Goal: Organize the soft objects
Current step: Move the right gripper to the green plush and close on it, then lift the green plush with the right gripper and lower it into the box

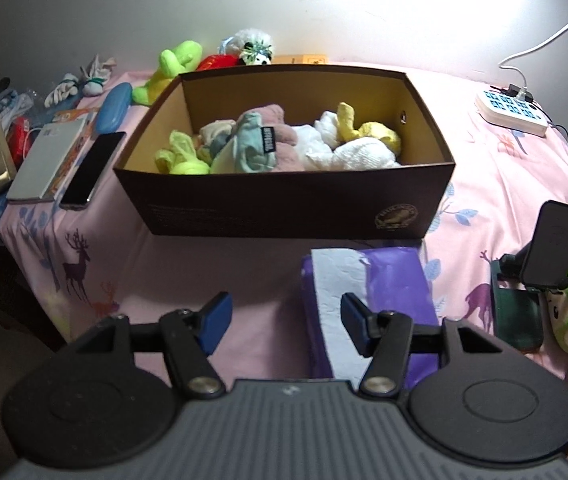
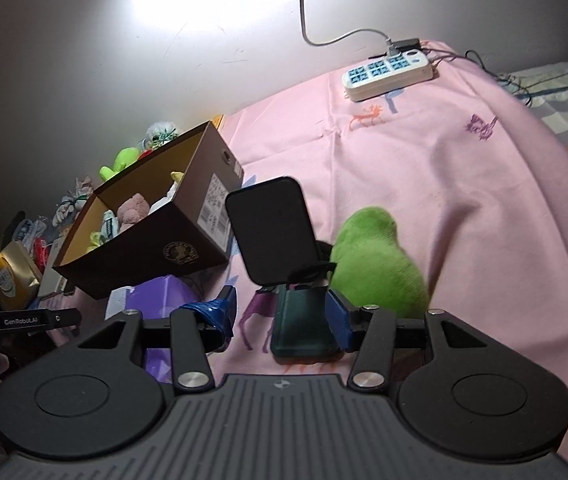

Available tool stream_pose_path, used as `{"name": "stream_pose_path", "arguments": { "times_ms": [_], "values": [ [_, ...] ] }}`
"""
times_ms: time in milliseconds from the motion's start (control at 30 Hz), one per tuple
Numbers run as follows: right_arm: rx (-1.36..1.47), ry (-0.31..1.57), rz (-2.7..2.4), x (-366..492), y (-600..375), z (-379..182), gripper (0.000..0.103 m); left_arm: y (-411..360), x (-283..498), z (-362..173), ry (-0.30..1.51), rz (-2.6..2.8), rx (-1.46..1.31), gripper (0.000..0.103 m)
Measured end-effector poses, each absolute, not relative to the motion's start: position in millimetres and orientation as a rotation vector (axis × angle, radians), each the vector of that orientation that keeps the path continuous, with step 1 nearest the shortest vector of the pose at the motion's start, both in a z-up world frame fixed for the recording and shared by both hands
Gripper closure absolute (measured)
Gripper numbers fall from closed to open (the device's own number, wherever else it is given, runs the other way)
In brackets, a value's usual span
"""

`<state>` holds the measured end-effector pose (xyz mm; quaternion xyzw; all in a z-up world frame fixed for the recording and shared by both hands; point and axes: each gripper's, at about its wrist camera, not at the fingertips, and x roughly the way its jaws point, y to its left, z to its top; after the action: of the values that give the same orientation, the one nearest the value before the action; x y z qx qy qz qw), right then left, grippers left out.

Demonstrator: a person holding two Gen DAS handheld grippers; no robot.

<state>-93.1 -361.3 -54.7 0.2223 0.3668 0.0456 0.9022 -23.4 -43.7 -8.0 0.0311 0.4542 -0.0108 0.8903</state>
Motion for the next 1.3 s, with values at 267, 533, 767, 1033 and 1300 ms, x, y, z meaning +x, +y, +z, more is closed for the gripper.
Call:
{"name": "stream_pose_path", "arguments": {
  "times_ms": [267, 533, 767, 1033, 1300],
  "values": [
    [0.361, 0.798, 0.03, -88, -390, -71, 0.069, -80, -29, -15, 0.971, -0.068, 0.081, 0.043],
    [0.477, 0.855, 0.08, -74, -405, -92, 0.069, -99, -33, -21, 0.995, -0.071, 0.101, 0.043],
    [0.559, 0.895, 0.154, -65, -405, -108, 0.059, -102, -33, -25, 1.015, -0.057, 0.101, 0.042],
    [0.662, 0.902, 0.161, -69, -419, -116, 0.063, -105, -27, -29, 1.034, -0.066, 0.102, 0.042],
    [0.706, 0.855, 0.081, -95, -431, -111, 0.066, -119, -19, -30, 1.029, -0.138, 0.133, 0.042]
  ]
}}
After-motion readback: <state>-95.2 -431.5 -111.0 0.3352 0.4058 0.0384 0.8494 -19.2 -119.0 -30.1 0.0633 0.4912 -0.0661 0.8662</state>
